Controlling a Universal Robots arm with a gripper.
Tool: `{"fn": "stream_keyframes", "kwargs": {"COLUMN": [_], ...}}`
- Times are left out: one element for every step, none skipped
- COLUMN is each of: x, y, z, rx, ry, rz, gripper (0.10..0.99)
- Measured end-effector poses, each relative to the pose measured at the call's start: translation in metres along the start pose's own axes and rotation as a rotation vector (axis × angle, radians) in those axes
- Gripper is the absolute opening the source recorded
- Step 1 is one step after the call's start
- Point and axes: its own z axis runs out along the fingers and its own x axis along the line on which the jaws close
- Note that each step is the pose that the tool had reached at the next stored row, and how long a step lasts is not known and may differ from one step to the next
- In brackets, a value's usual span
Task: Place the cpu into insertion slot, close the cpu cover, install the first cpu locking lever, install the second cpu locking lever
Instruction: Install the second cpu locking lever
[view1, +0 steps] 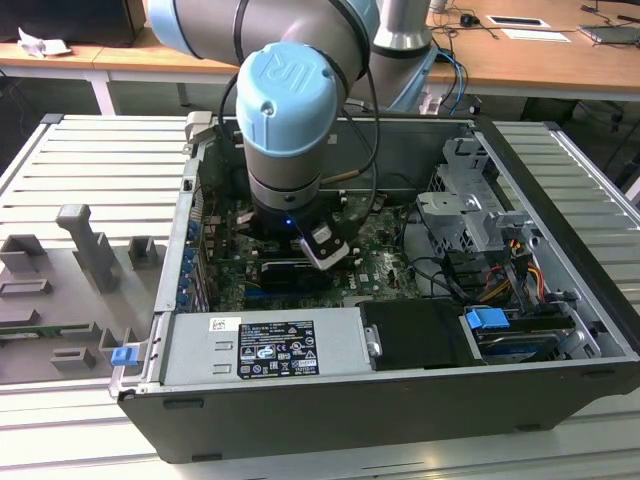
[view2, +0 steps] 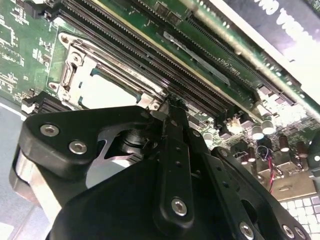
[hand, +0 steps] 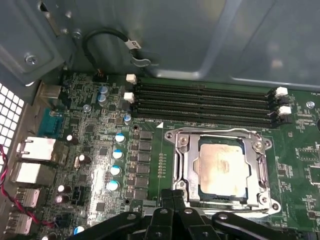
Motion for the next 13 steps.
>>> {"fn": "stream_keyframes", "kwargs": {"x": [0.0002, 0.0002, 0.0004, 0.0007, 0.0013, 0.0015, 0.0016, 0.0014, 0.0012, 0.0011, 0.0009, 0.0008, 0.0006], "y": [0.0005, 0.0017, 0.0022, 0.0024, 0.0025, 0.0025, 0.0029, 0.0053, 0.0074, 0.0082, 0.0094, 0.0109, 0.0127], "z": [0.0005, 0.0015, 0.0018, 0.0019, 0.0019, 0.0019, 0.0006, -0.0038, -0.0078, -0.0094, -0.012, -0.0152, -0.0193], "rx": [-0.002, -0.004, -0.004, -0.004, -0.004, -0.004, -0.004, -0.004, -0.004, -0.004, -0.004, -0.004, -0.004], "ry": [-0.0001, -0.0004, -0.0004, -0.0004, -0.0003, -0.0003, -0.0001, -0.0002, -0.0003, -0.0002, -0.0002, -0.0003, -0.0003], "rz": [0.0, 0.0, 0.0, 0.0, 0.0, 0.0, 0.0, 0.0, 0.0, 0.0, 0.0, 0.0, 0.0], "gripper": [0.106, 0.106, 0.106, 0.106, 0.106, 0.106, 0.106, 0.106, 0.106, 0.106, 0.106, 0.106, 0.106]}}
